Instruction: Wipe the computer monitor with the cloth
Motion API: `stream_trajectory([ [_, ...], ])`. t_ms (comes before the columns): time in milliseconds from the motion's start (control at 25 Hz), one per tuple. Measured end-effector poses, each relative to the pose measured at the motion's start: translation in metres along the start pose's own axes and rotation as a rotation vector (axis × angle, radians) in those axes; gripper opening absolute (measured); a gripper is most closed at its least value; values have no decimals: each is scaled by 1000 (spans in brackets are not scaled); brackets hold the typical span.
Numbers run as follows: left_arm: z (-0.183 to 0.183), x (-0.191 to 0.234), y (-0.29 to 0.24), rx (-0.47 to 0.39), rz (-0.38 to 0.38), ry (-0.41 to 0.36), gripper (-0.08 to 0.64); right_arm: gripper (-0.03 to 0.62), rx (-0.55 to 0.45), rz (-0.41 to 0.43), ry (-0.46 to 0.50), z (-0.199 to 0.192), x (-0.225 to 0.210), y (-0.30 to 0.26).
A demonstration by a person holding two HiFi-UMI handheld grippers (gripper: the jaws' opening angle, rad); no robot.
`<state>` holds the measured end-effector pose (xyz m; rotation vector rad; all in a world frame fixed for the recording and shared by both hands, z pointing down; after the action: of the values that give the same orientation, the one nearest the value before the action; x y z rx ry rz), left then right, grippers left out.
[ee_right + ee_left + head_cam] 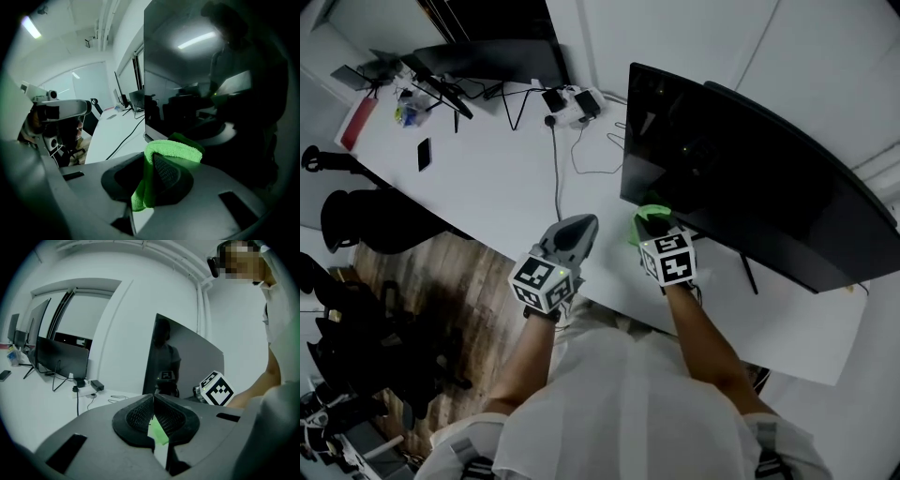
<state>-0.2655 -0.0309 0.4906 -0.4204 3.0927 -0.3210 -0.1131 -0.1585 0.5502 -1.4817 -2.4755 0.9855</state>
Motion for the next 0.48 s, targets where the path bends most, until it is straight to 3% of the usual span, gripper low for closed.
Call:
stream_trajectory([
  [480, 1, 105, -13, 18, -262, -36, 18, 46, -71, -183, -111, 12, 40, -38],
])
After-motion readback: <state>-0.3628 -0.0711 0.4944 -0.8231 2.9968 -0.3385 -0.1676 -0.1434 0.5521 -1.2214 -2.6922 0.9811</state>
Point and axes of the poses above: the fingertips, and each gripper's own axes: y backward along the fingers, x to its left, z out of its top, the point moved 9 cm from there along y, backward along the fingers, and after that the axes turned 10 degrees about -y, right-handed, at the moved point
